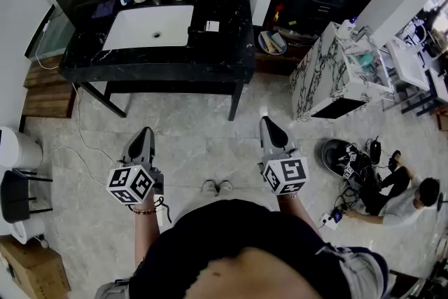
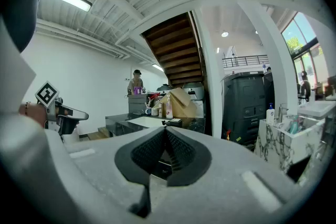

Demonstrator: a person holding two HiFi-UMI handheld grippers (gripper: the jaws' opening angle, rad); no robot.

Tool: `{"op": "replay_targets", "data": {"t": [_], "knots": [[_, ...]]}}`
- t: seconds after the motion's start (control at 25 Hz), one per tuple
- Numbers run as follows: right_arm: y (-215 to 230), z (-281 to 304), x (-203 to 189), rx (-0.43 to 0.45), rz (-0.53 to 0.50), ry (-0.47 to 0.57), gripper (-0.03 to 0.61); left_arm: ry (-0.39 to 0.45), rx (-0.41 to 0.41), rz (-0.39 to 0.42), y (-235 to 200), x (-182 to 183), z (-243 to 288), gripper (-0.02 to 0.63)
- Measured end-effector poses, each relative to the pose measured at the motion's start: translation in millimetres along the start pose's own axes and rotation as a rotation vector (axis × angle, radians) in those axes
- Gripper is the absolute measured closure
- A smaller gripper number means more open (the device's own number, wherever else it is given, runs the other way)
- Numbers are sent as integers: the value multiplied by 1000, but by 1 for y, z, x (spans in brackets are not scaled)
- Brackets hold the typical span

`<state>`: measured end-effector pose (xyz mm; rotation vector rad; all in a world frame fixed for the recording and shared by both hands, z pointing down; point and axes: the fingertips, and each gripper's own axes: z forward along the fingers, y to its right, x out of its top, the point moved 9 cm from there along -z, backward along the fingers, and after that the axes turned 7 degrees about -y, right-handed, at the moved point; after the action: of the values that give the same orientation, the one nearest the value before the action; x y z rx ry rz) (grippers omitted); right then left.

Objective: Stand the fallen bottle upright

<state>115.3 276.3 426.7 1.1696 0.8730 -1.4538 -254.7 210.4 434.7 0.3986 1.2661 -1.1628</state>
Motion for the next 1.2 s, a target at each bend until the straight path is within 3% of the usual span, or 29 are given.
{"op": "replay_targets", "data": {"t": [0.2, 0.68, 0.96, 1.08, 1.2], "knots": [[6, 2, -3, -6, 2, -10, 574, -30, -29, 9, 10, -6, 8, 609], [14, 10, -5, 8, -9, -5, 574, -37, -10, 0, 15, -9, 17, 609], [19, 16, -3, 64, -38, 7, 572, -34, -3, -13, 17, -14, 21, 609], [20, 19, -1, 93, -36, 23, 539, -37, 2, -15, 18, -14, 24, 609], [23, 22, 1, 95, -13, 39, 422, -42, 7, 20, 22, -13, 27, 609]]}}
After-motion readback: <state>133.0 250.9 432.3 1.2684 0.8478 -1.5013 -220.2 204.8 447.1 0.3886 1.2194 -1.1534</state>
